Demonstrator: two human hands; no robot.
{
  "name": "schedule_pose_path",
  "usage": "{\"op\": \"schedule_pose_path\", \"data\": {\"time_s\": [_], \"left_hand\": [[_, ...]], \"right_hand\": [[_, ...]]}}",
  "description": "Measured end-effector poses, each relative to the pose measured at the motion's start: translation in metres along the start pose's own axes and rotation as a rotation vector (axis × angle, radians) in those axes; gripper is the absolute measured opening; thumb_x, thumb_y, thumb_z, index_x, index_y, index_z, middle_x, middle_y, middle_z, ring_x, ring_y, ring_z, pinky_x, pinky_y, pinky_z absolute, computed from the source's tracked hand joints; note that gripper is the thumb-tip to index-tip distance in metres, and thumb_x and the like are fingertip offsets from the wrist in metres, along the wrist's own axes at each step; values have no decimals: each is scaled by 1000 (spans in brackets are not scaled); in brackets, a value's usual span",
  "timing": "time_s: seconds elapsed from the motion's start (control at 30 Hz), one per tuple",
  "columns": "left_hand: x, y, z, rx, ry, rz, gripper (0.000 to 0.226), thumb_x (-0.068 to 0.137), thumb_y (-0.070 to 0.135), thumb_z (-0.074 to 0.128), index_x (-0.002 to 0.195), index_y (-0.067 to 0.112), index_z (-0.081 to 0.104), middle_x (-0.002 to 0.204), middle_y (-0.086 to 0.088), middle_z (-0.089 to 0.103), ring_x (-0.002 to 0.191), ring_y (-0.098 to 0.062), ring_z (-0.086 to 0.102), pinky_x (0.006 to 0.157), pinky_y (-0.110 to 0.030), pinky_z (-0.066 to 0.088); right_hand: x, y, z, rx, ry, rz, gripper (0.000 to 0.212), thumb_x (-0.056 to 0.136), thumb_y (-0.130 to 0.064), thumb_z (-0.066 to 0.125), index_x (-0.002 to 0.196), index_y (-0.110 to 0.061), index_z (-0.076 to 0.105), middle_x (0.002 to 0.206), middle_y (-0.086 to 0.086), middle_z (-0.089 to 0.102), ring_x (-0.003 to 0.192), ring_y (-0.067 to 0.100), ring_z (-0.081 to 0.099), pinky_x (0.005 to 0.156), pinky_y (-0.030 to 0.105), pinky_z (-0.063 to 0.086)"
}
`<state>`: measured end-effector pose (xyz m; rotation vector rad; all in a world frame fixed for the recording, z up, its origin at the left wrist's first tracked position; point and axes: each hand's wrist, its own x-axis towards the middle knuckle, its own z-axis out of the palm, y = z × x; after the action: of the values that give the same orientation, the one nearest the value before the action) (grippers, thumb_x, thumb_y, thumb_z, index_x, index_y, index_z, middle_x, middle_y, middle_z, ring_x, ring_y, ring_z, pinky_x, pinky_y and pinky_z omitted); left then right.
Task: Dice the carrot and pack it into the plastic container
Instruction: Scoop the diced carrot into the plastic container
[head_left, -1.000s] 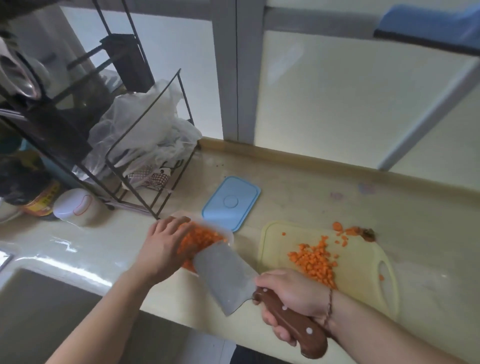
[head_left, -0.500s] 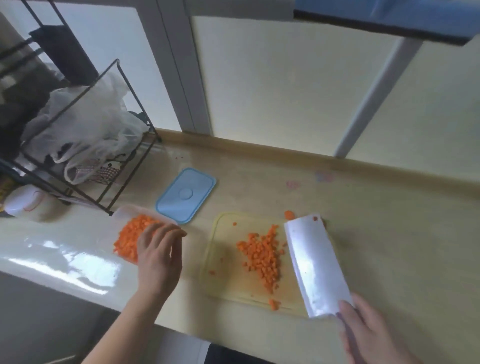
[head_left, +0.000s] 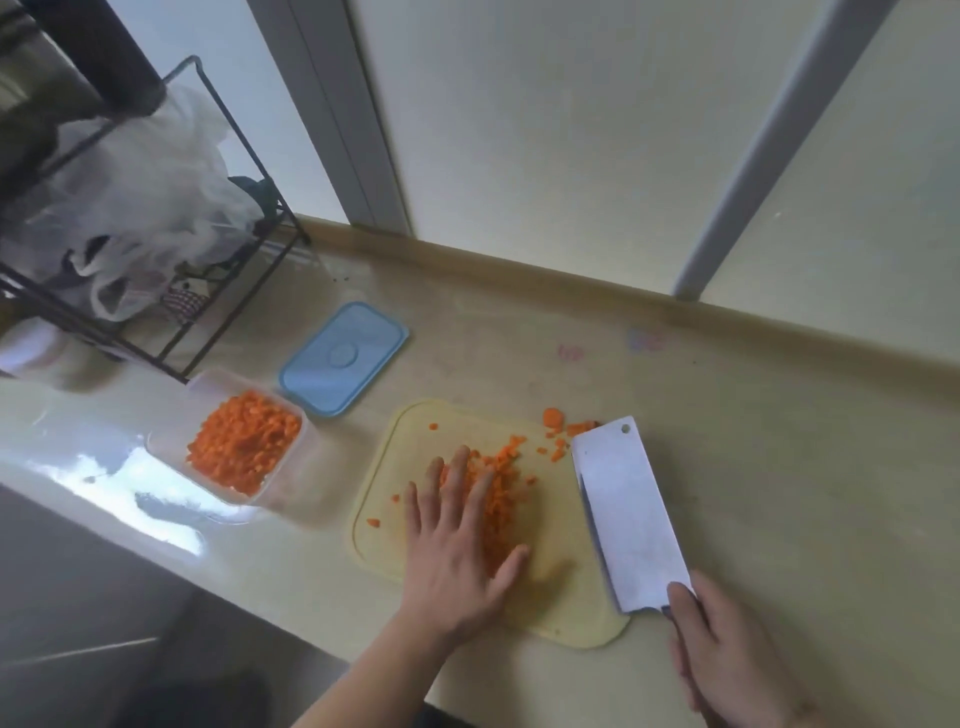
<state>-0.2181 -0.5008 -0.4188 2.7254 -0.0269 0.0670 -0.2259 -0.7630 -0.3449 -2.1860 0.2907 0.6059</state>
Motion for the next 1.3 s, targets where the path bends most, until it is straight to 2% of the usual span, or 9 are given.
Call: {"op": "schedule_pose_path", "data": {"time_s": [0.13, 0.3, 0.5, 0.57, 0.7, 0.93, 1.1, 1.2, 1.3], "left_hand": [[-6, 10, 18, 179, -71, 94, 96, 83, 86, 37, 160, 30, 28, 171, -4, 10, 157, -36, 5, 121, -61, 1], [3, 8, 23, 212, -46, 53, 88, 90, 82, 31, 159, 28, 31, 170, -4, 15, 156, -35, 10, 121, -60, 2], [30, 4, 21, 93, -58, -227, 90, 90, 79, 23, 162, 25, 19, 169, 5, -6, 155, -18, -16, 123, -46, -12], [31, 5, 21, 55, -52, -213, 93, 90, 81, 18, 163, 24, 15, 168, 7, -9, 154, -14, -21, 124, -40, -14], [34, 15, 19, -60, -23, -210, 93, 90, 79, 20, 163, 22, 11, 168, 8, -8, 154, -8, -19, 125, -31, -9], [43, 31, 20, -134, 20, -247, 94, 92, 78, 16, 162, 17, 12, 165, 10, -9, 153, -5, -18, 123, -24, -12], [45, 36, 27, -163, 91, -241, 78, 99, 59, 29, 161, 13, 22, 168, 4, 7, 156, -9, -10, 125, -24, -8], [47, 40, 30, -203, 124, -217, 70, 102, 51, 31, 160, 12, 25, 169, 0, 16, 156, -9, -7, 126, -25, -4], [50, 46, 29, -186, 141, -166, 61, 106, 40, 30, 157, 6, 33, 166, -8, 26, 156, -15, 3, 126, -25, -3]], "right_hand": [[15, 6, 2, 30, -21, -36, 33, 100, -21, 38, 73, -2, 40, 42, 7, 48, 30, 19, 46, 40, 28, 38], [32, 6, 4, 27, -59, -62, 34, 100, -23, 37, 74, -2, 40, 44, 12, 49, 31, 22, 48, 41, 27, 38], [46, -6, 16, -76, -122, -135, 35, 100, -25, 36, 72, -5, 40, 46, 18, 51, 31, 23, 52, 43, 33, 41], [50, -9, 23, -107, -131, -159, 34, 100, -26, 37, 72, -5, 38, 48, 22, 49, 31, 25, 52, 42, 36, 41], [53, -12, 35, -180, -188, -173, 34, 99, -34, 35, 74, -10, 35, 48, 8, 41, 31, 24, 54, 39, 29, 38], [53, -18, 54, -323, -260, -247, 35, 99, -35, 27, 72, -17, 36, 54, 10, 52, 39, 15, 57, 56, 40, 50], [50, -19, 58, -216, -235, -374, 35, 101, -29, 34, 68, -17, 33, 51, 4, 44, 45, 12, 49, 50, 23, 35], [50, -21, 50, -77, -329, -334, 35, 103, -18, 34, 69, -7, 36, 43, 12, 50, 37, 23, 52, 51, 23, 42], [51, -20, 42, 25, -380, -253, 34, 103, -20, 33, 73, -6, 36, 44, 14, 54, 33, 27, 52, 38, 28, 38]]}}
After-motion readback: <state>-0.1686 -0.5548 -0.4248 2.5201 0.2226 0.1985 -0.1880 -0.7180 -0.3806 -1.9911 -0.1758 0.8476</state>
